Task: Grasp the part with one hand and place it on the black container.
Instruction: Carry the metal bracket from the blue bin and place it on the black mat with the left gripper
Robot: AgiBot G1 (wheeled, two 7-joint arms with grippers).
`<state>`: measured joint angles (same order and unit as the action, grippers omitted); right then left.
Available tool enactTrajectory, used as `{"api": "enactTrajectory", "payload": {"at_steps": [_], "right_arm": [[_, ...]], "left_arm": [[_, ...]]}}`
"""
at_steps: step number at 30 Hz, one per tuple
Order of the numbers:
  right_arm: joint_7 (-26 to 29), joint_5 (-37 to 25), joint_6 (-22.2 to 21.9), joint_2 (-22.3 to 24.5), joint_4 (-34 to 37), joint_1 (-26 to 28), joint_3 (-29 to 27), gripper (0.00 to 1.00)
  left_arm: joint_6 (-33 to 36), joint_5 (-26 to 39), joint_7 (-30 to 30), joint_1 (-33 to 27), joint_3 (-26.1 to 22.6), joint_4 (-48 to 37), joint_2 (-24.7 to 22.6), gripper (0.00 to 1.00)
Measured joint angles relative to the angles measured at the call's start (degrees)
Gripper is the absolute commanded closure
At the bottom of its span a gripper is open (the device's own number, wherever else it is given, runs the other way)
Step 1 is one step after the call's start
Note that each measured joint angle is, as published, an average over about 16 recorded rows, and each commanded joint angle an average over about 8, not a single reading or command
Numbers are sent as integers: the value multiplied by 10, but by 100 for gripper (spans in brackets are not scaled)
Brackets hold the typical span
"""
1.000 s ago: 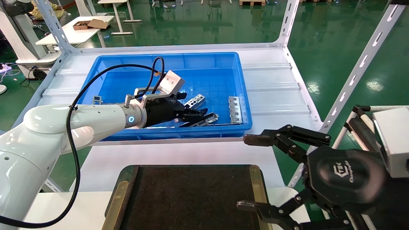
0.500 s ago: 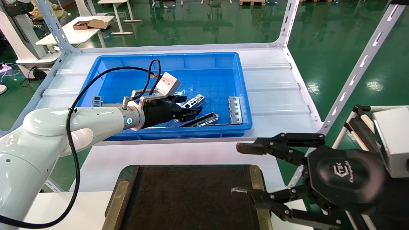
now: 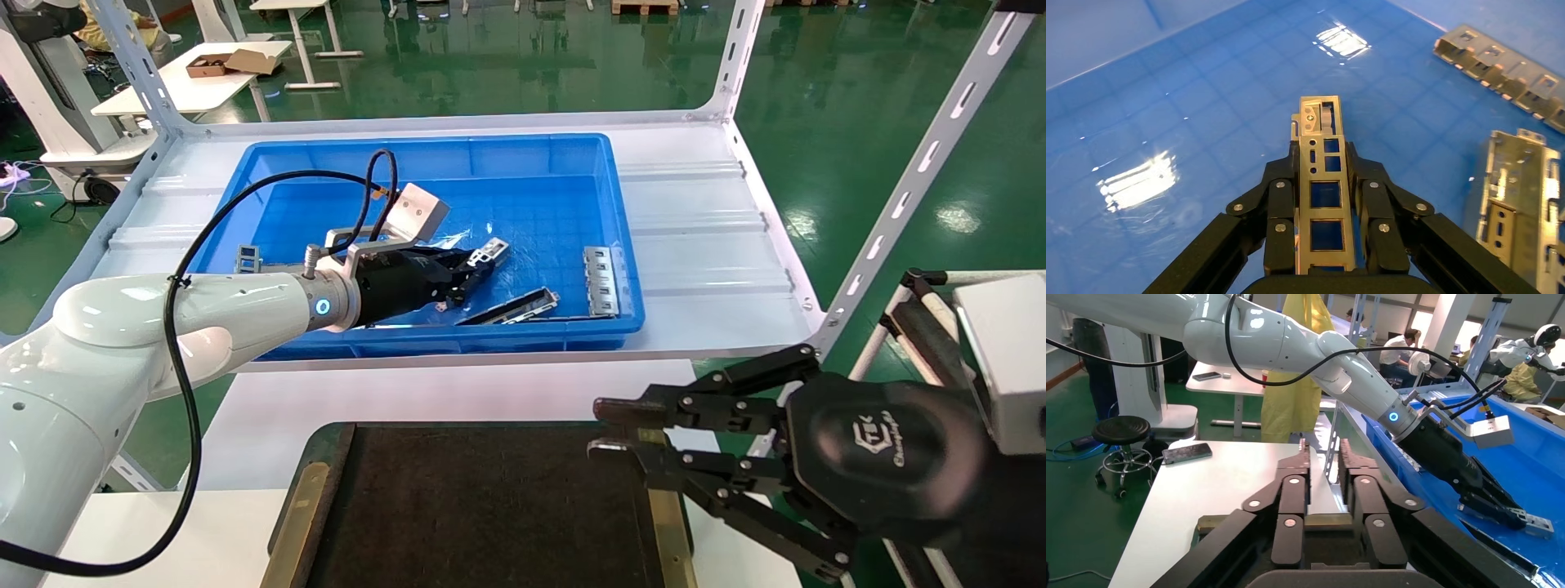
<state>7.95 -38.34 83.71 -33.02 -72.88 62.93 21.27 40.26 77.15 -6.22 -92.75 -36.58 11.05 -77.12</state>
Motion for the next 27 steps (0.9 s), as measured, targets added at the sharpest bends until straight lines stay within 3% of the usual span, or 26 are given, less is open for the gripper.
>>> {"api": "enactTrajectory", "payload": {"at_steps": [13,27], "right_arm": [[0,0,0,0,0,0,0,100],[0,0,0,0,0,0,0,100]], "left_arm": [[31,-43,13,-12,19,14,17,100],[190,-112,-4,-7,54,117,100,100]]}}
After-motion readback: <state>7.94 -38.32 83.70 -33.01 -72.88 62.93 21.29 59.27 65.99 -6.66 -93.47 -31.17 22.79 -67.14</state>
